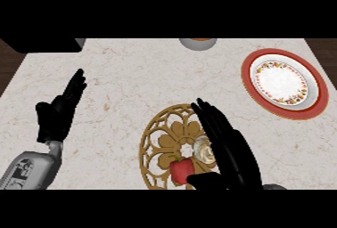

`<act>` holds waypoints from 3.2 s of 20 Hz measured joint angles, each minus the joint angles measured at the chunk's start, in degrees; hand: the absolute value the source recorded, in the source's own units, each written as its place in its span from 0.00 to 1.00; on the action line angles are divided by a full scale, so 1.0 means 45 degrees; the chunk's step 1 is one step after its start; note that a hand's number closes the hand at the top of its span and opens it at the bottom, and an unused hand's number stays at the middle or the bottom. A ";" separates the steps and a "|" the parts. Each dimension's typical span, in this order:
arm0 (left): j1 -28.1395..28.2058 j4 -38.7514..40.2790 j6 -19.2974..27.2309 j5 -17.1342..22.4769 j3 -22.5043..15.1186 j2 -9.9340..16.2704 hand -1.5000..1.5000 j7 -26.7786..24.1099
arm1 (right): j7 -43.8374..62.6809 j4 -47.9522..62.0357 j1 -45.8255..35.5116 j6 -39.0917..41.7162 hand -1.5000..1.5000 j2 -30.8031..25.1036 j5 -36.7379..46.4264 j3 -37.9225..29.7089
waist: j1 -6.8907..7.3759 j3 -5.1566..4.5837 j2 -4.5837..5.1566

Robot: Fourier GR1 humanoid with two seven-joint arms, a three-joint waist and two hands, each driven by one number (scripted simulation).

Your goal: Pick the cupcake from the placemat and place it in the plate

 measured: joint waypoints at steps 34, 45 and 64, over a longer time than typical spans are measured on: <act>-0.0408 0.0384 -0.1048 -0.1183 0.0959 -0.1139 0.50 0.0069 | 0.3436 0.2495 -0.0721 0.8063 0.00 0.1466 -0.0998 -0.1843 | 0.0321 0.0040 0.0121; -0.0413 0.0666 -0.1558 -0.1713 0.1524 -0.1635 0.50 -0.0190 | 0.1687 0.3787 0.0175 0.8331 1.00 0.2164 0.0675 -0.2633 | 0.0303 0.0040 0.0117; -0.0035 0.0184 -0.1878 -0.2131 0.2331 -0.1853 0.50 0.0018 | -0.3573 0.4679 0.1214 0.6641 1.00 -0.1265 0.1688 -0.7156 | -0.0267 0.0104 0.0177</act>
